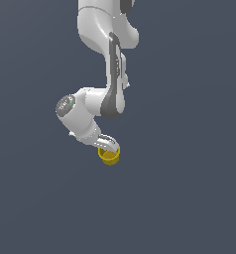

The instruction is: Pick up the object and move it to a goal position.

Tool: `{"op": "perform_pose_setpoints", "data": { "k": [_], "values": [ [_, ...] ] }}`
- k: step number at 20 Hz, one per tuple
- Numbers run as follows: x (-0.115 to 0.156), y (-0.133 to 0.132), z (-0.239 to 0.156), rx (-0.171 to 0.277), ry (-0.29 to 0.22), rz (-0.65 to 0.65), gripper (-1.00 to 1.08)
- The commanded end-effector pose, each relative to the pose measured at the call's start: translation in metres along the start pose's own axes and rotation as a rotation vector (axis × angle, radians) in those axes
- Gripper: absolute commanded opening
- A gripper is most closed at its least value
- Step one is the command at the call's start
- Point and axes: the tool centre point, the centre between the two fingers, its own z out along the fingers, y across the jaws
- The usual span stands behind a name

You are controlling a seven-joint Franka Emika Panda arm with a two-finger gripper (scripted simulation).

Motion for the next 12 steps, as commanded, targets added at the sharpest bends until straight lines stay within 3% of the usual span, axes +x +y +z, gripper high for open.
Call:
{"op": "perform_pose_setpoints", "data": {
  "k": [1, 12],
  "values": [
    [0.000, -0.002, -0.012, 0.001, 0.004, -0.001, -1.00],
    [-0.006, -0.014, -0.103, -0.001, 0.004, 0.000, -1.00]
  ]
}}
